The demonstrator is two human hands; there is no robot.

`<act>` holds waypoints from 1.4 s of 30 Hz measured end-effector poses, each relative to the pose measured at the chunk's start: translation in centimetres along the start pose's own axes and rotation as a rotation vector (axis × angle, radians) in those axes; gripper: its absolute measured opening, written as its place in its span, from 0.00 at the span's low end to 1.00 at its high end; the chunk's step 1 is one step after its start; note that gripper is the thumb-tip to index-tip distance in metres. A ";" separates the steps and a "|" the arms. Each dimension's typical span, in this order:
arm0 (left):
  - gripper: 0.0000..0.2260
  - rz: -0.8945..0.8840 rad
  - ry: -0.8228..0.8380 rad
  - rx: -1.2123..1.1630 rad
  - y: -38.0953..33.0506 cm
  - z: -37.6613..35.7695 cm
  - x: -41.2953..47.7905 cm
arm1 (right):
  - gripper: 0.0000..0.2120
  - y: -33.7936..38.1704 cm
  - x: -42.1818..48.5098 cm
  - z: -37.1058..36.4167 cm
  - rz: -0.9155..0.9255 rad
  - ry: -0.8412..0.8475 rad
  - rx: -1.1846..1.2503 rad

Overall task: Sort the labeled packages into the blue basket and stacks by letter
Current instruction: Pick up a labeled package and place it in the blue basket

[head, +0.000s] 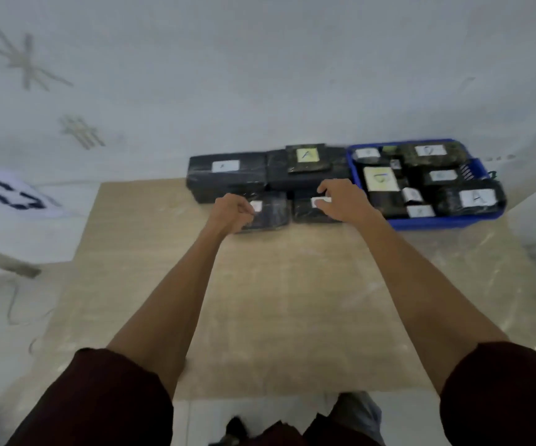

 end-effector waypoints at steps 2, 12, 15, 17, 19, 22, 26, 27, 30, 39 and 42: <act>0.06 0.018 0.014 -0.004 3.6 3.3 -2.7 | 0.14 5.0 -1.9 -1.9 0.007 0.016 0.043; 0.09 0.250 0.034 0.067 22.1 11.8 -13.9 | 0.12 24.3 -10.1 -14.4 0.182 0.307 0.040; 0.12 0.298 0.033 0.039 25.8 11.4 -15.8 | 0.15 27.9 -11.4 -17.8 0.227 0.375 0.027; 0.15 0.307 0.038 -0.005 27.2 10.6 -16.5 | 0.19 30.1 -11.7 -19.6 0.243 0.377 0.011; 0.18 0.308 0.054 -0.028 27.6 9.8 -16.9 | 0.24 31.8 -11.7 -21.6 0.246 0.373 -0.023; 0.21 0.294 0.029 -0.063 27.9 9.0 -16.8 | 0.28 32.8 -11.6 -24.2 0.212 0.355 -0.074; 0.21 0.302 0.042 -0.076 28.1 8.2 -16.9 | 0.29 32.1 -11.5 -25.6 0.118 0.300 -0.077; 0.21 0.302 0.045 -0.090 27.9 8.0 -17.0 | 0.31 31.9 -11.5 -25.7 0.095 0.300 -0.034; 0.22 0.321 0.024 -0.150 28.0 7.8 -17.0 | 0.31 31.0 -11.5 -25.6 0.045 0.284 0.173; 0.10 0.138 0.032 -0.332 22.8 6.9 -13.7 | 0.13 25.5 -11.0 -20.3 -0.133 0.291 0.877; 0.09 0.070 0.095 -0.427 18.8 5.8 -12.1 | 0.13 23.0 -10.6 -17.2 -0.148 0.221 0.992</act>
Point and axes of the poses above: each hand's wrist, its own x-axis towards the middle knuckle, its own z-axis out of the back of the hand, y = z × x, the point moved 9 cm from there along x, towards the middle knuckle, and after that the axes turned 15 degrees about -x, right-handed, at the moved point
